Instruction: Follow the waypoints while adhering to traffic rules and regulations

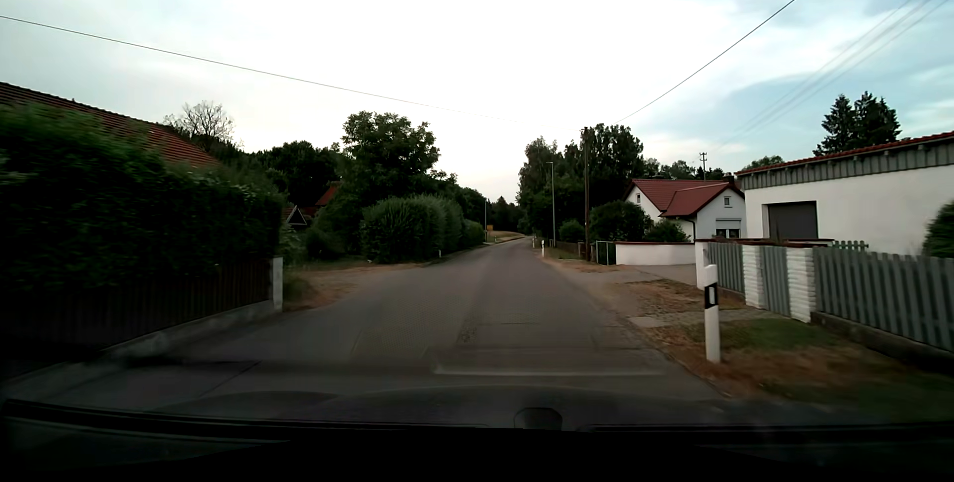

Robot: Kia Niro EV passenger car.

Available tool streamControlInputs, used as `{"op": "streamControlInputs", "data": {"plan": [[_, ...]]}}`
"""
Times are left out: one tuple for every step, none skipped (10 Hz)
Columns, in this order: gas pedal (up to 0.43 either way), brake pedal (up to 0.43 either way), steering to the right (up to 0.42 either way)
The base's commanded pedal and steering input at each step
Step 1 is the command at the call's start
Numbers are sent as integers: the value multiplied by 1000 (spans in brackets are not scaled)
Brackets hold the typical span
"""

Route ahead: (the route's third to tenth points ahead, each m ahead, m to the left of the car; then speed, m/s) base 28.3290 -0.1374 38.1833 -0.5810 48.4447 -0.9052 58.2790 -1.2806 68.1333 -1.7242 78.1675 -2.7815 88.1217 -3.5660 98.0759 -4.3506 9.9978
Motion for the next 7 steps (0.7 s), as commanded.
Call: {"op": "streamControlInputs", "data": {"plan": [[47, 6, 9], [47, 6, 9], [47, 6, 8], [47, 6, 8], [39, 6, 5], [39, 6, 3], [39, 6, 3]]}}
